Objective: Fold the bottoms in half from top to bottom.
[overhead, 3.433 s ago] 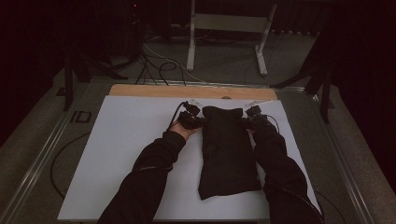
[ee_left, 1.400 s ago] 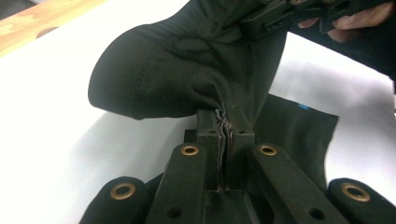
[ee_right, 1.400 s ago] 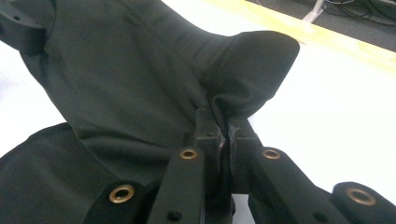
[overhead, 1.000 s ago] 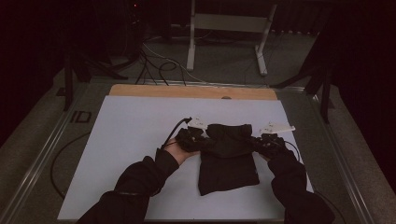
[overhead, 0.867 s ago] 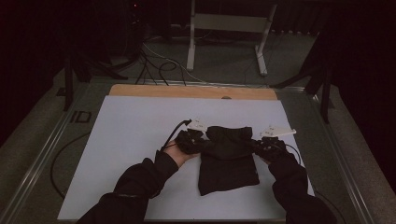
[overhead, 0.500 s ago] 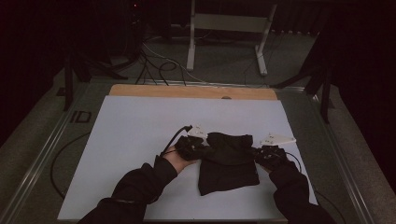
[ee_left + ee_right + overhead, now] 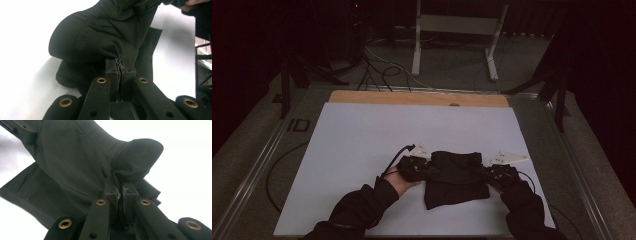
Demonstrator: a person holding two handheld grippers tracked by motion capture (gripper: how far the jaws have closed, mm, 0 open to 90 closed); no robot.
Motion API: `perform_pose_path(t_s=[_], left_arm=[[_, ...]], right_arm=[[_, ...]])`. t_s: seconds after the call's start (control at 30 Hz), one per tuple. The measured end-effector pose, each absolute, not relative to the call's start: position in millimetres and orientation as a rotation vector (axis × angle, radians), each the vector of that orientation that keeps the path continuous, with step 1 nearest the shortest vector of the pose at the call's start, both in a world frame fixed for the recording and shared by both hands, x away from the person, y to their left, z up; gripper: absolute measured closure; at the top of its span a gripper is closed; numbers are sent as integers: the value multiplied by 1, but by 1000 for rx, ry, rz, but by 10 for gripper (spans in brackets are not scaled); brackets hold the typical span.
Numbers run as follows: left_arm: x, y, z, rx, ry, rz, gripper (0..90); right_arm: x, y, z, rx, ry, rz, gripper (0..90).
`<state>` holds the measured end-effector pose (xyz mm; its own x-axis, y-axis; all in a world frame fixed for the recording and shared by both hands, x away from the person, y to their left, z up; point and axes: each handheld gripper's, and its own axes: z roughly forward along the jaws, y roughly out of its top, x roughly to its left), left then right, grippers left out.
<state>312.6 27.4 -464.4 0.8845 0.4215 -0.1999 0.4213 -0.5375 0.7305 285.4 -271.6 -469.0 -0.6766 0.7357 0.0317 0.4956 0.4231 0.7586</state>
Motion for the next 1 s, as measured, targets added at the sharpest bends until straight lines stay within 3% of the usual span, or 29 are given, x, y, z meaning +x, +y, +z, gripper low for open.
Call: perform_pose_path(t_s=[1.0], left_arm=[[285,28,-497,2212,652,-57,874]], right_arm=[[266,-276,-495,1130,2466,1066,861]])
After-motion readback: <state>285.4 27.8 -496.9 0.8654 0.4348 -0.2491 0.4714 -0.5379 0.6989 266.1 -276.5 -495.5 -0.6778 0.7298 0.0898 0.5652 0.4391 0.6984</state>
